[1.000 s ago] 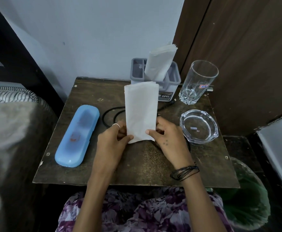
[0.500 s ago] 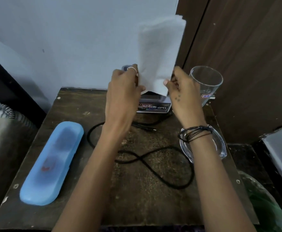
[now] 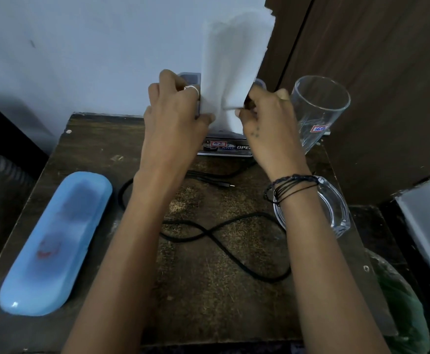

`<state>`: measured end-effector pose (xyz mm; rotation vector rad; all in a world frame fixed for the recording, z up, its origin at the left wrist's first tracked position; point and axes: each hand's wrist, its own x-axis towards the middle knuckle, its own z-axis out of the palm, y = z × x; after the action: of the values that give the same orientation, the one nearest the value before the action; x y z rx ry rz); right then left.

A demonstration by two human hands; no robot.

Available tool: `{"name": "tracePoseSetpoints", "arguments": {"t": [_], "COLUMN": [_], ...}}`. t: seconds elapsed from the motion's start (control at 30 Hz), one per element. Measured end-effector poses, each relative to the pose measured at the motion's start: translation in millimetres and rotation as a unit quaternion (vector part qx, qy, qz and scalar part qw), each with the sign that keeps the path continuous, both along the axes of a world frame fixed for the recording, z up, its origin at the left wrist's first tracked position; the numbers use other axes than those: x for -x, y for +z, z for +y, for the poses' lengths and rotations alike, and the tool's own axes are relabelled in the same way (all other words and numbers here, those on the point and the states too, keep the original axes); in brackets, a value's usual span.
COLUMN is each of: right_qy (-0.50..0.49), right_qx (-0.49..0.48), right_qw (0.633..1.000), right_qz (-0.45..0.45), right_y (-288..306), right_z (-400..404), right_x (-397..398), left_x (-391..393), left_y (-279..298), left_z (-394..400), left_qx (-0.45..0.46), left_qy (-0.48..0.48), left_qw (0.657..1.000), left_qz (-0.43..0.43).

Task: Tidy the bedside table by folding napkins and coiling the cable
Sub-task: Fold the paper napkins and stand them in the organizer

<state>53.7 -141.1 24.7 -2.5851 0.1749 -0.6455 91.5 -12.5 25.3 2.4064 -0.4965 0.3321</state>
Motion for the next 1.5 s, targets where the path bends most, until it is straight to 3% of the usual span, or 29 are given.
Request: {"name": "tracePoseSetpoints", "arguments": {"t": [0.27, 0.43, 0.63, 0.8, 1.0, 1.1, 1.27, 1.5], "right_qy": [-0.018, -0.01, -0.008, -0.092, -0.145, -0.109, -0.017, -0.016], "right_qx": [-0.151, -0.107, -0.049, 0.081, 0.081, 0.042, -0.176, -0.145], "right_qw": [0.988, 0.994, 0.999, 0.992, 0.985, 0.993, 0.984, 0.988], "right_qz": [-0.027, -0.006, 0.02, -0.005, -0.037, -0.027, -0.035, -0.039], "right_y": [7.8, 4.9, 3.9, -8.0, -12.8, -9.4, 5.5, 4.8], "right_z": [-1.5, -0.1, 1.0, 13.4, 18.6, 14.1, 2.9, 2.5], "right_x": [-1.4, -0.3, -0.2, -1.3, -4.6, -4.9, -2.8, -1.1], "left_x": [-2.4, -9.1, -0.2, 4.2, 2.6, 1.5, -0.6, -8.5], "left_y": [-6.5, -0.1, 0.9, 0.7, -0.7, -0.4, 4.6, 9.0], "left_z": [-2.6, 0.6, -2.2, -5.6, -5.6, -3.6, 0.7, 6.2], "left_qx": [-0.081, 0.012, 0.02, 0.025, 0.03, 0.026, 0.013, 0.024], "left_qy": [0.02, 0.001, 0.005, 0.018, 0.011, 0.013, 0.012, -0.004], "left_qw": [0.997, 0.999, 1.0, 1.0, 0.999, 1.0, 1.0, 0.999], "left_qz": [0.002, 0.043, 0.001, -0.003, 0.008, 0.011, 0.012, 0.024]}}
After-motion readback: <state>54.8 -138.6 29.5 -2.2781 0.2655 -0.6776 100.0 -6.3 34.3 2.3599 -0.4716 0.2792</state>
